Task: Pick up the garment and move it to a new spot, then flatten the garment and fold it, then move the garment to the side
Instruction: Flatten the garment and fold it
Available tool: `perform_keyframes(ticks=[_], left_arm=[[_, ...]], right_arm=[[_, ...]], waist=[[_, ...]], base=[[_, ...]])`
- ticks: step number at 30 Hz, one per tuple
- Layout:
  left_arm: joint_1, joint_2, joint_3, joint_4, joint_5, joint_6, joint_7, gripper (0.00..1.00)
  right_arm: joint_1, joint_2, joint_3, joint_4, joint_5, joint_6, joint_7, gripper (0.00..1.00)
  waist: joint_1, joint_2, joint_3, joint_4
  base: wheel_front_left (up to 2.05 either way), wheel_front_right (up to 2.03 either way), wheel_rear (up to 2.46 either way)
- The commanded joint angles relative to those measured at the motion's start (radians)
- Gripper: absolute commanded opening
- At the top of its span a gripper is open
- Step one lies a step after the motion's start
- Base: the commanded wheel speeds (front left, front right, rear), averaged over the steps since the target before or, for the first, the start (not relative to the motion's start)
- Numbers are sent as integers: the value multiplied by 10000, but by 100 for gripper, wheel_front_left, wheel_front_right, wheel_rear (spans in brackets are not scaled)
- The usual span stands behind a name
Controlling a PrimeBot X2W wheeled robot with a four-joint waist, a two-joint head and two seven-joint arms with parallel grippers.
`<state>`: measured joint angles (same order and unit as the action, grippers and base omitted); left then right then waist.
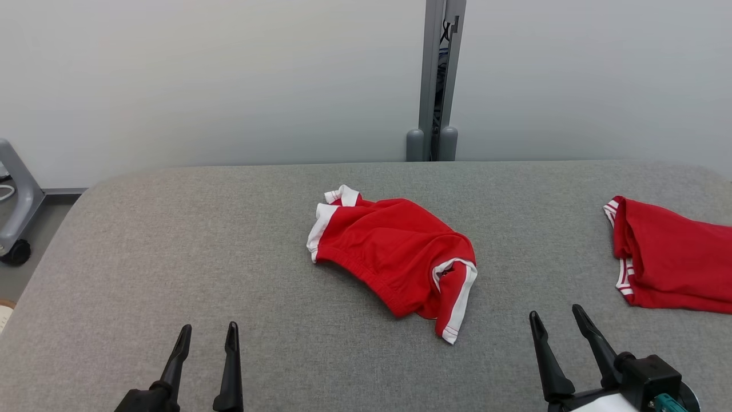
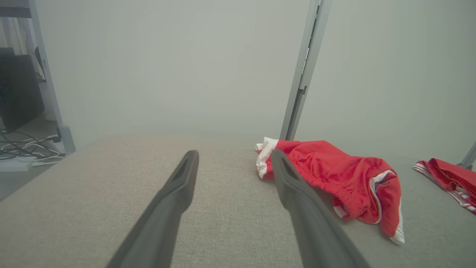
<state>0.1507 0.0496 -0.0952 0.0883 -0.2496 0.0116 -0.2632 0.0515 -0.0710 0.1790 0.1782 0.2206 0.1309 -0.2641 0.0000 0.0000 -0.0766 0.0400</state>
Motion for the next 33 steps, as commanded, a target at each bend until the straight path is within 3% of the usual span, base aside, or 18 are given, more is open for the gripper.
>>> perform_keyframes(ticks=[1, 11, 18, 25, 33], left_arm=[[-129, 26, 4, 65, -59, 24, -17, 100], [-501, 27, -386, 634, 25, -244, -17, 100], [-1286, 27, -1143, 1530, 139, -671, -17, 100], [-2681, 28, -2563, 2712, 279, -1255, -16, 100], [-4295, 38, -4314, 4699, 296, -1412, -17, 100]], right_arm=[[-40, -26, 13, 2, 22, -2, 2, 100], [-257, -5, 78, -49, 48, -2, 3, 100], [-509, -107, 130, -145, 60, -2, 3, 100], [-949, -202, 136, -261, 29, -2, 3, 100], [-1463, -193, 221, -386, -65, -2, 3, 100]], waist=[[0, 0, 22, -16], [0, 0, 302, -223], [0, 0, 750, -472], [0, 0, 1526, -727], [0, 0, 2292, -1024]], base=[[0, 0, 0], [0, 0, 0], [0, 0, 0], [0, 0, 0], [0, 0, 0]])
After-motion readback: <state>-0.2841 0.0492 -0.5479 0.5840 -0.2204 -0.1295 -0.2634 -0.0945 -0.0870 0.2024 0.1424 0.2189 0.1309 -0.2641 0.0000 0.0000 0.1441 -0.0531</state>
